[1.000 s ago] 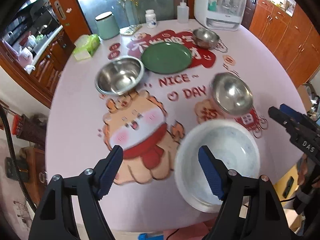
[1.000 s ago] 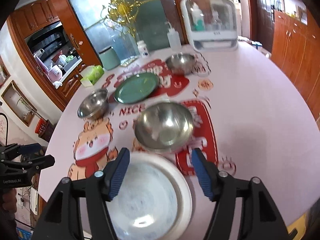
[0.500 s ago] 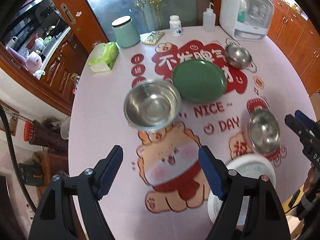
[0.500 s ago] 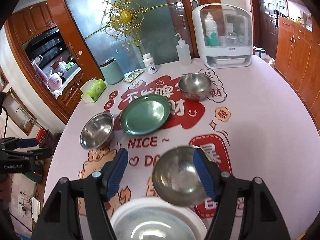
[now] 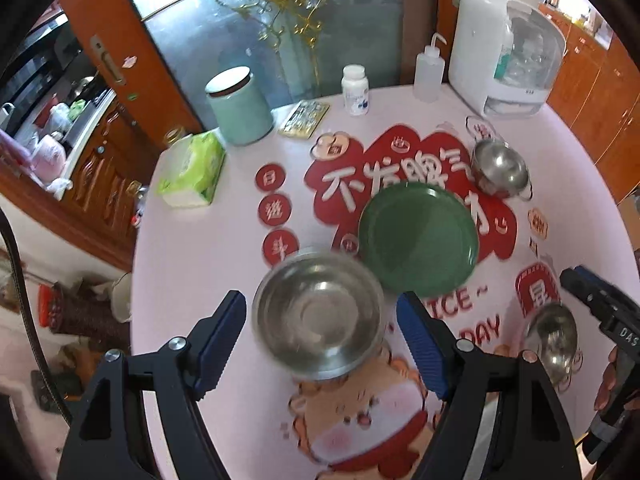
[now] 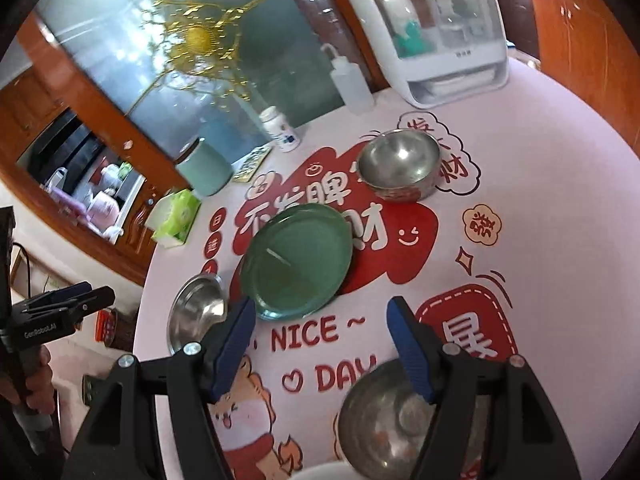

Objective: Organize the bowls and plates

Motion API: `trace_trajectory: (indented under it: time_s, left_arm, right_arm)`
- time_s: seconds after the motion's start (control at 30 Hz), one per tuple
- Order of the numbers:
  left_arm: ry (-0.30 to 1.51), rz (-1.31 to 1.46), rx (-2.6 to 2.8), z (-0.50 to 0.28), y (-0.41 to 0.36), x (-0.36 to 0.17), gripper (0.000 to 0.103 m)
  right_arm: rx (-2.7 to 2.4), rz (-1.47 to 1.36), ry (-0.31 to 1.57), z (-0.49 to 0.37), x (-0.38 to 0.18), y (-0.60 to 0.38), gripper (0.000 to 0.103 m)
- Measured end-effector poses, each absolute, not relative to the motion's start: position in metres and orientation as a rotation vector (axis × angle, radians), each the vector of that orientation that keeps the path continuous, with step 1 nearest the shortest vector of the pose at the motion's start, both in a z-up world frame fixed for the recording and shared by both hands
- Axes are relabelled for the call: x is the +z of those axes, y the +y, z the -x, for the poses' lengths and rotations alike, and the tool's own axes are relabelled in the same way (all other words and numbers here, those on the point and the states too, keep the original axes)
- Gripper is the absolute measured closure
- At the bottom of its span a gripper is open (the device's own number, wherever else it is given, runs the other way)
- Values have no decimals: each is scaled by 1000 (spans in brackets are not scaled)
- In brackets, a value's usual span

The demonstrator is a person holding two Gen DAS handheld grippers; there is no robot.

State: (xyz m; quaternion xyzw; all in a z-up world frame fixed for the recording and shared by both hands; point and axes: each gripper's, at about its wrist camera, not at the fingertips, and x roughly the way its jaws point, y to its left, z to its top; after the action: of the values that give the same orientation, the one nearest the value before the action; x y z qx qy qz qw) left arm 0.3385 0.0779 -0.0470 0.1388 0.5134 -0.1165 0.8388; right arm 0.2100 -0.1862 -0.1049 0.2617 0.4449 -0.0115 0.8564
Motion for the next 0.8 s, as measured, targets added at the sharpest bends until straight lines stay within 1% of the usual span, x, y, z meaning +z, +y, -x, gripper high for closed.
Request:
trace_trajectory:
  time_s: [0.3,0.4,0.5,0.63,0.67,0.7,0.8]
  left_arm:
    - [1058,-207,-358,-387,66,-94,27]
    - [1073,-159,-394,-400,63,-116,30]
    - [1094,-126,-427,-411,58,-136,36]
    - [1116,-87,-446,-420,54,-157,39]
    - [1122,-68,-456,-422,53,-162,41]
    - [1127,-51,-463,-424,53,-166,45]
    - [1149,-17,-474,-433,50,-178,49]
  right_arm:
    - [-39,-706,999,-247,-152,-204,35]
    - [-32,-785,1029,-255,-170,-208,35]
    - [-31,-806,1061,-260,-184,-207,35]
    - [7,-874,1087,-267,-201,-208,35]
    - [16,-894,1091,-269,-204,-208,35]
    - [21,-910,1097,-271,-208,-208,35]
    - [29,-933,1110,-277,-216,-207,35]
